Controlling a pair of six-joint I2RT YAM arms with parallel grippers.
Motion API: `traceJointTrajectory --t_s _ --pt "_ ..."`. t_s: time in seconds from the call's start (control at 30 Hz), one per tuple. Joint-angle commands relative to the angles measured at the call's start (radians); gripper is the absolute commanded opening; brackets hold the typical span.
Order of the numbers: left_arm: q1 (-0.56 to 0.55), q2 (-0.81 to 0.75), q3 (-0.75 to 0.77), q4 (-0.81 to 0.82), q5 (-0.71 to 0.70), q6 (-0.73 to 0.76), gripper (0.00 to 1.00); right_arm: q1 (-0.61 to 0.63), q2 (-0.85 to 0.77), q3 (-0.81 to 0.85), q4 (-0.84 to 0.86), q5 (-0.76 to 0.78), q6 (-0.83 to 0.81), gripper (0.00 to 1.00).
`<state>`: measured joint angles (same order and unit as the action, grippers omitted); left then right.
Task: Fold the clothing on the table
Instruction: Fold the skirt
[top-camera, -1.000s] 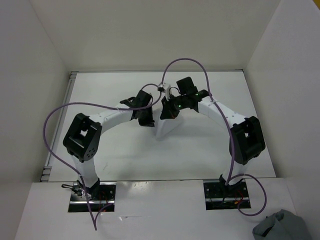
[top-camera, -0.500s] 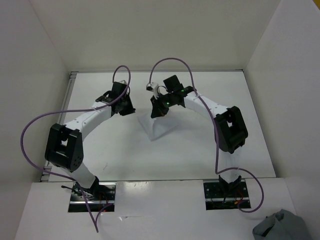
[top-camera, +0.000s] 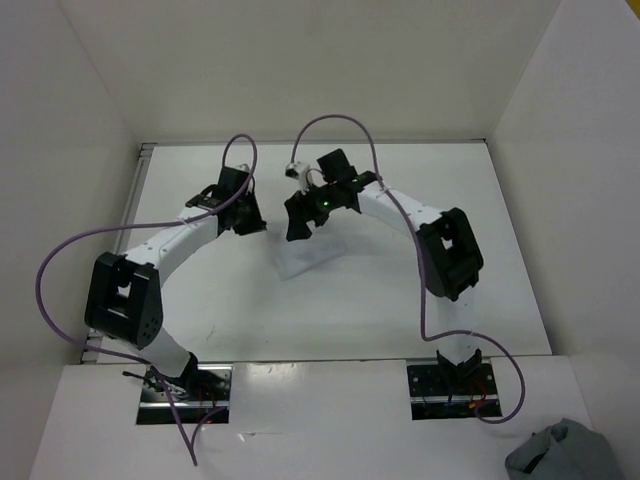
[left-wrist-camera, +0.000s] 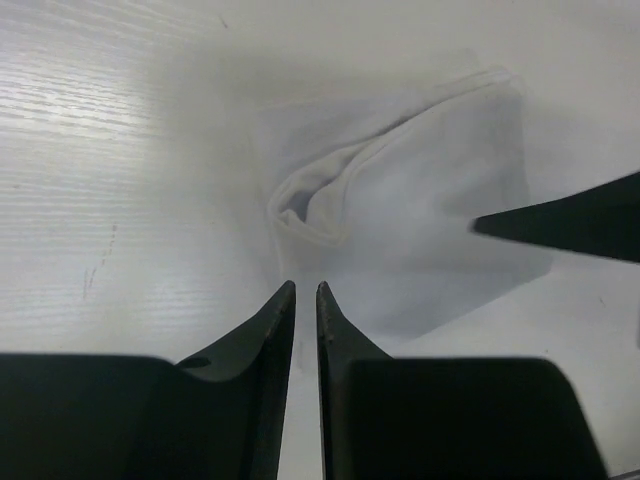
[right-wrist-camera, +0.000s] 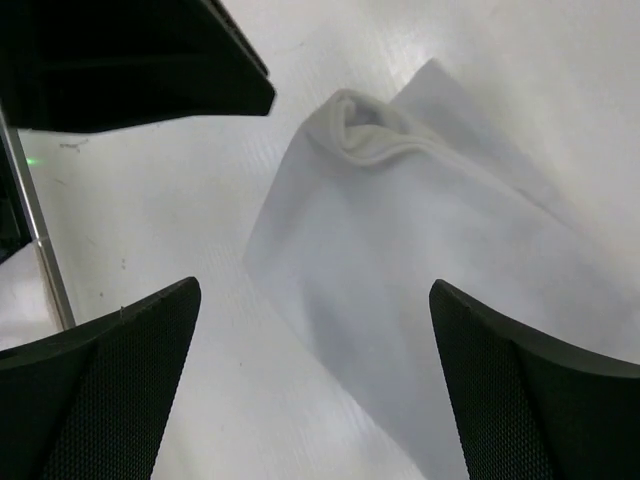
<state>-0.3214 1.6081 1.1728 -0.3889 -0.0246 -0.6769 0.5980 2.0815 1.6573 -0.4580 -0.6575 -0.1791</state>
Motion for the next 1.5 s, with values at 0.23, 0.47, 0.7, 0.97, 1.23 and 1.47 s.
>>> traceJointTrajectory --t_s 0.23,0.47,0.7,0.97,1.23,1.47 --pt "-0.027 -0.140 -0.108 0.212 0.506 0.239 0.23 -0.141 -0.299 -0.185 0.050 -0.111 -0.075 0.84" --pt "-0.084 -0.038 -0.167 0.364 0.706 0.289 0.00 -0.185 -0.048 -0.095 -0.187 -0.444 -0.178 0.00" --pt "-0.084 0.219 -0.022 0.280 0.726 0.287 0.00 -0.254 0.141 -0.093 -0.229 -0.541 -0.197 0.00" --pt "0.018 0.386 -0.021 0.291 0.635 0.217 0.00 -0.276 0.229 -0.105 -0.168 -0.463 -0.062 0.00" --pt "0.064 0.373 -0.030 0.375 0.708 0.185 0.00 -0.285 0.229 -0.105 -0.137 -0.424 -0.020 0.00" --pt "0.082 0.043 0.016 0.262 0.565 0.280 0.11 -0.305 0.132 -0.129 -0.176 -0.548 -0.138 0.00"
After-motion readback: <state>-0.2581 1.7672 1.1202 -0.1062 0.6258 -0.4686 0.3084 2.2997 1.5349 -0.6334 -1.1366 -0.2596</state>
